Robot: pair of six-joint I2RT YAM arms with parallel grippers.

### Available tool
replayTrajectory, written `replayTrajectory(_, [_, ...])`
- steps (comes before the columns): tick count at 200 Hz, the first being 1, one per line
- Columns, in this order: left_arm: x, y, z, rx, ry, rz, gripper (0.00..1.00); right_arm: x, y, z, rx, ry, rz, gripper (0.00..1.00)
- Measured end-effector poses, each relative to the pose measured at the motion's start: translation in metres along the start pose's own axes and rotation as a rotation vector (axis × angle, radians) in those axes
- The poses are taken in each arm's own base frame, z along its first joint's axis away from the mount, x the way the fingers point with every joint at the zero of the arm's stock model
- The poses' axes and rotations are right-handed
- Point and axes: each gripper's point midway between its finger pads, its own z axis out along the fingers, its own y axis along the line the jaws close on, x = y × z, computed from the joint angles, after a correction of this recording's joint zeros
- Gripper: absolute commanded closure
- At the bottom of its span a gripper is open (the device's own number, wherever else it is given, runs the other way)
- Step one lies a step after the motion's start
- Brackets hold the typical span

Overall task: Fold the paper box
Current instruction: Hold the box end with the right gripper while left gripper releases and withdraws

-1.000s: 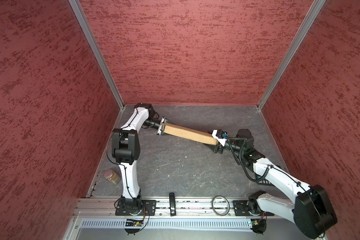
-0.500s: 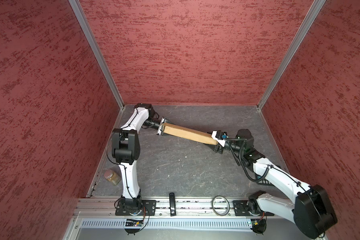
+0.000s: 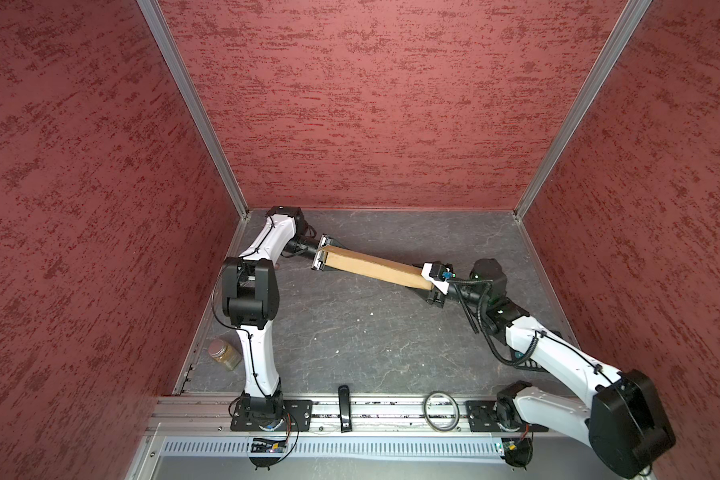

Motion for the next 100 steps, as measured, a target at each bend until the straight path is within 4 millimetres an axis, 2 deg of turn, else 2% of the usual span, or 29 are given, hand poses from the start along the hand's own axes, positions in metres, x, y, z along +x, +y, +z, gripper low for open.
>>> replayTrajectory(53, [0.0012, -0.0036, -0.005, 0.031, 0.005, 0.018, 0.4, -0.0044, -0.0008, 0.0006, 0.007, -0.014, -0.013, 0.42])
replayTrajectory(100, [0.0008, -0.007, -0.0096, 0.047, 0.0, 0.036, 0.38, -0.0063, -0.001, -0.0003, 0.009, -0.018, -0.017, 0.43])
